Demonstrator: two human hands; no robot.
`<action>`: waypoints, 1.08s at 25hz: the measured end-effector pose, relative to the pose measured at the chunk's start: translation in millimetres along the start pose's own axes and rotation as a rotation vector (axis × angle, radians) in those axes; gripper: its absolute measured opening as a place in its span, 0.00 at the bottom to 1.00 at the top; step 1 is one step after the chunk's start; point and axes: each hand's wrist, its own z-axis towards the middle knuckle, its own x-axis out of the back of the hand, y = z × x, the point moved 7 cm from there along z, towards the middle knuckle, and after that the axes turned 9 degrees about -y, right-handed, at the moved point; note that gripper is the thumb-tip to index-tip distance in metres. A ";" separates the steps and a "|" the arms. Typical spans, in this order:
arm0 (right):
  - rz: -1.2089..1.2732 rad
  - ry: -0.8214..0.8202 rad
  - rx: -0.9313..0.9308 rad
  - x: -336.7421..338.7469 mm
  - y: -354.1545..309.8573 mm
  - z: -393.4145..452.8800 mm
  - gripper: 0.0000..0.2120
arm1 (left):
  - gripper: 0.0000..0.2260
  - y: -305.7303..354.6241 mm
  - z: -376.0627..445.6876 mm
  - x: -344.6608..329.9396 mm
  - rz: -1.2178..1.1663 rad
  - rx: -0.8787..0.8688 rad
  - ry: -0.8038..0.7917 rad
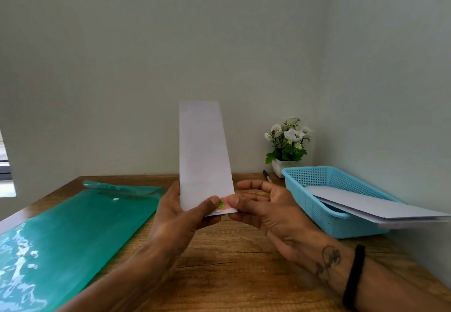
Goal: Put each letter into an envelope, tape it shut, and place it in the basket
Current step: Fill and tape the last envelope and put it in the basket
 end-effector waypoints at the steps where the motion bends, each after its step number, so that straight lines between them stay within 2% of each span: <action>1: 0.010 -0.015 -0.009 0.2 0.9 0.0 0.30 | 0.32 -0.6 0.7 0.8 -0.005 0.000 0.002; 8: -0.116 -0.027 -0.018 2.6 6.4 -2.3 0.26 | 0.31 -7.3 2.8 0.0 0.073 0.007 -0.008; 14: -0.067 -0.027 -0.072 5.7 10.8 -1.9 0.26 | 0.38 -7.2 3.5 0.2 0.160 0.024 -0.058; 18: -0.203 -0.045 -0.025 0.2 4.1 -4.6 0.27 | 0.42 -3.3 -0.3 -0.5 0.172 0.038 -0.056; 23: -0.281 -0.054 -0.012 2.2 1.3 -1.3 0.28 | 0.38 2.9 -1.3 -2.0 0.242 0.044 -0.082; 27: -0.343 -0.029 0.121 0.9 -26.1 1.1 0.37 | 0.29 3.2 3.0 -0.7 0.193 0.043 -0.139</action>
